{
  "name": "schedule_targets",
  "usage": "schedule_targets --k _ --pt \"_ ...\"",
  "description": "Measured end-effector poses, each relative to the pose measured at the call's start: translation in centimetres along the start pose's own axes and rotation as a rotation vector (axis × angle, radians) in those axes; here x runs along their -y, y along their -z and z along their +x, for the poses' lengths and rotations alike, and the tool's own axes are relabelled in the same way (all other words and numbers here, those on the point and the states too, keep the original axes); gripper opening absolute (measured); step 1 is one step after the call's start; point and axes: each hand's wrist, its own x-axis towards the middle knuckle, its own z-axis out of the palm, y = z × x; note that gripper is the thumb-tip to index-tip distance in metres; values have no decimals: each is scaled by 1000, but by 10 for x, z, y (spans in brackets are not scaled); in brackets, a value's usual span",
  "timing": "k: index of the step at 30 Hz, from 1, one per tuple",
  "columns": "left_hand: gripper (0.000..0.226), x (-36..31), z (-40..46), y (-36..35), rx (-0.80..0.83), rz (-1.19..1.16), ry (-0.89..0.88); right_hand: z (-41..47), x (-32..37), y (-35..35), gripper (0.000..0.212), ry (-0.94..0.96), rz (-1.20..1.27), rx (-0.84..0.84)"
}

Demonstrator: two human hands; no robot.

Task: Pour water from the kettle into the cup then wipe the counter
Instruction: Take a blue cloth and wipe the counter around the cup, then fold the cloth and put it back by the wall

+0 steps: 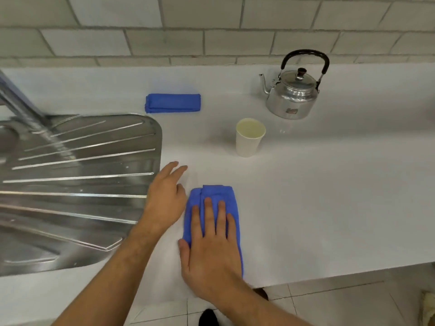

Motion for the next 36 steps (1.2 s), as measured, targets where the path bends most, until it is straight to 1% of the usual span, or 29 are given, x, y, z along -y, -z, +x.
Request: schedule_targets --k 2,5,7,8,9,10,11,12,14,16,17,19,20,23,26,27,29,31,33,35,36 --pt "48 8 -13 10 -50 -3 80 7 21 -2 74 62 23 43" --pt "37 16 -28 26 -157 -44 224 14 36 -2 72 144 81 91" --pt "28 21 -38 35 -232 -55 283 26 30 7 65 220 163 122" --pt "23 23 -43 38 -233 -56 308 35 22 17 58 253 226 116" --pt "15 24 -49 39 -204 -49 337 47 14 28 52 277 297 89" --pt "5 23 -56 38 -138 -30 365 62 6 39 50 287 352 55" --pt "7 20 -63 35 -58 1 387 77 -1 50 53 287 365 29" --pt "19 17 -70 31 20 38 398 91 -7 60 57 285 332 26" --pt "43 11 -79 21 114 112 410 114 -12 70 62 295 209 109" --pt "57 8 -80 16 133 186 443 129 -11 71 56 341 131 210" --pt "57 7 -79 14 135 206 459 134 -10 71 48 360 121 238" --pt "51 5 -71 14 147 203 494 144 -9 72 32 386 123 282" --pt "48 3 -66 14 159 194 509 149 -10 74 28 400 126 305" --pt "39 -8 -52 12 153 179 528 162 -15 84 22 442 104 318" --pt "17 -19 -39 4 55 126 518 173 -26 93 16 455 120 296" --pt "13 -22 -36 1 23 86 529 176 -31 95 16 457 145 303" --pt "17 -26 -29 2 10 4 591 183 -39 102 18 466 183 346" --pt "25 -26 -23 7 92 -53 666 188 -43 110 26 491 171 411" --pt "28 -24 -17 14 228 -114 707 193 -45 118 37 497 156 492" --pt "28 -23 -11 20 322 -163 705 199 -45 125 38 494 156 573" --pt "29 -24 -8 22 334 -174 701 202 -44 130 36 493 163 602"
